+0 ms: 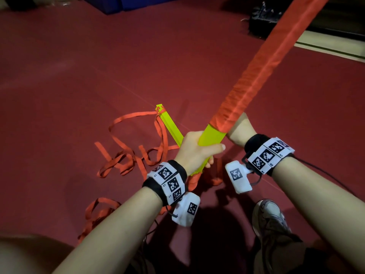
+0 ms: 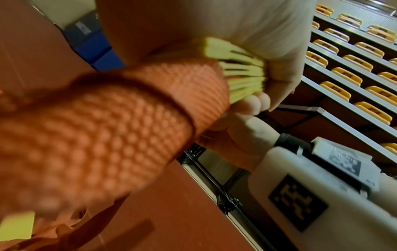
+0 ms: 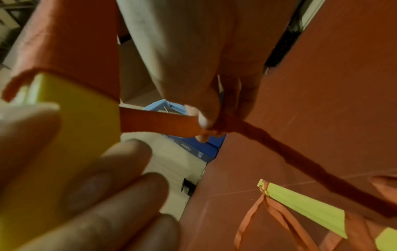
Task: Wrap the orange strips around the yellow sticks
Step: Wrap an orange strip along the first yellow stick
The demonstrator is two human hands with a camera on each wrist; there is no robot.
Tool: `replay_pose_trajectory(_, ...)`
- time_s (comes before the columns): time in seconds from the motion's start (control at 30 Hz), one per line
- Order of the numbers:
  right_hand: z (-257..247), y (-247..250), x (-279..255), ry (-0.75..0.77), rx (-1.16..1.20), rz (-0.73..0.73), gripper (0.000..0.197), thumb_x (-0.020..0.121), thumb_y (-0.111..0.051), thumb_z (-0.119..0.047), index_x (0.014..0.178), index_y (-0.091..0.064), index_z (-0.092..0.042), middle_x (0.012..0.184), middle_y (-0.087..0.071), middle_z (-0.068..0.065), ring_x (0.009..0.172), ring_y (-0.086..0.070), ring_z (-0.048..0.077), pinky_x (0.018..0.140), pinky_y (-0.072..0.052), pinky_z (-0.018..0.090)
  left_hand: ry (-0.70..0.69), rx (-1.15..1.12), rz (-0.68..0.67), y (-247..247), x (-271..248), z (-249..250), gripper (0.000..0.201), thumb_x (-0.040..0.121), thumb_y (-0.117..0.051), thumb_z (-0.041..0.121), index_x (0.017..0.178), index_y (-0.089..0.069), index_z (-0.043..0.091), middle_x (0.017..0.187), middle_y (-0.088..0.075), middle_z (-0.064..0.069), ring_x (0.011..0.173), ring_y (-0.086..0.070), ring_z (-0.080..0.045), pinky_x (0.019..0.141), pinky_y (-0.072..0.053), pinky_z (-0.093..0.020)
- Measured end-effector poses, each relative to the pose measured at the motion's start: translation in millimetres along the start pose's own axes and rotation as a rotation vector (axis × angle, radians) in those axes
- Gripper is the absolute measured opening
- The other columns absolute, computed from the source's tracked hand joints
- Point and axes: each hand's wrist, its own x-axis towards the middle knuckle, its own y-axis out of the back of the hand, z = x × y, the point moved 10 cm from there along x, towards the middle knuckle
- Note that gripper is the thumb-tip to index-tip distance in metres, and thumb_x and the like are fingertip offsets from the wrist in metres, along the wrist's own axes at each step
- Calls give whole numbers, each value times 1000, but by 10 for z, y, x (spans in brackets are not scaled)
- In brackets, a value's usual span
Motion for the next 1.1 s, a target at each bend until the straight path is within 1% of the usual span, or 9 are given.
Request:
replay_pose_trajectory(0.07, -13, 56, -3, -19, 74, 10, 27, 84, -44, -29, 57, -41, -29, 59, -45, -13, 56, -40, -1, 54, -31, 18, 0, 8, 7, 35, 1, 28, 22, 73, -77, 19, 71, -57, 10, 46, -52, -3, 39, -48, -21, 43, -40, -25)
replay_pose_trajectory(0.17, 96, 195, 12, -84, 198, 43, 31, 83, -64, 3, 64, -59, -21, 69, -64, 0, 63, -55, 4, 61, -44, 18, -1, 29, 44, 129, 31, 56, 25, 82, -77, 7, 70, -55, 10, 44, -51, -2, 37, -47, -17, 41, -40, -25)
replay_pose_trajectory(0.3, 109, 212, 45, -120, 209, -44, 43, 66, -47, 18, 57, -65, -20, 60, -67, 3, 58, -61, 12, 64, -51, 30, -17, 70, 188, 307, 64, 104, 25, 75, -78, 19, 63, -57, 16, 43, -53, 0, 38, -49, -19, 44, -41, -27)
replay_pose_trajectory(0.4, -172, 281, -4, -30, 157, -13, 34, 58, -41, 11, 56, -59, -18, 53, -61, 1, 52, -55, 7, 60, -42, 27, -12, 153, 336, 474, 63, 124, 32, 79, -81, 21, 56, -58, 20, 45, -56, 3, 40, -54, -16, 46, -43, -23)
replay_pose_trajectory(0.57, -580, 191, -174, 110, 11, 55, 17, 74, -40, -18, 69, -55, -11, 61, -52, 12, 64, -44, 34, 64, -28, 35, 47, 403, 481, 613, 3, 150, 36, 67, -67, 54, 68, -65, 18, 60, -68, 2, 64, -69, -26, 65, -56, -36)
replay_pose_trajectory(0.73, -520, -7, -250, -112, 198, 69, 79, 80, -60, -71, 68, -51, 6, 62, -58, 22, 62, -42, 33, 59, -38, 41, 44, 919, 511, 650, -91, 308, 40, 85, -69, 51, 111, -56, 23, 98, -71, -10, 94, -65, -42, 71, -39, -41)
replay_pose_trajectory(0.87, -280, -20, -203, -236, 368, 141, 77, 72, -72, -64, 73, -58, 12, 74, -66, 26, 59, -43, 19, 59, -37, 34, -155, 1171, 442, 412, -141, 438, 54, 93, -67, 45, 131, -43, 16, 119, -63, -6, 106, -64, -37, 71, -42, -42)
replay_pose_trajectory(0.97, -209, 55, -171, -246, 504, 158, 66, 66, -75, -60, 67, -61, 5, 58, -60, 14, 55, -43, 13, 60, -34, 34, -255, 1139, 395, 269, -106, 490, 67, 92, -68, 32, 145, -36, 9, 129, -54, -9, 119, -57, -33, 79, -47, -46)
replay_pose_trajectory(1.1, -219, 122, -134, -247, 547, 136, 56, 72, -76, -55, 65, -63, -1, 58, -63, 1, 48, -41, 9, 57, -32, 33, -329, 1258, 464, 177, -97, 596, 77, 82, -79, 23, 146, -42, 2, 111, -59, -9, 93, -67, -28, 57, -50, -39)
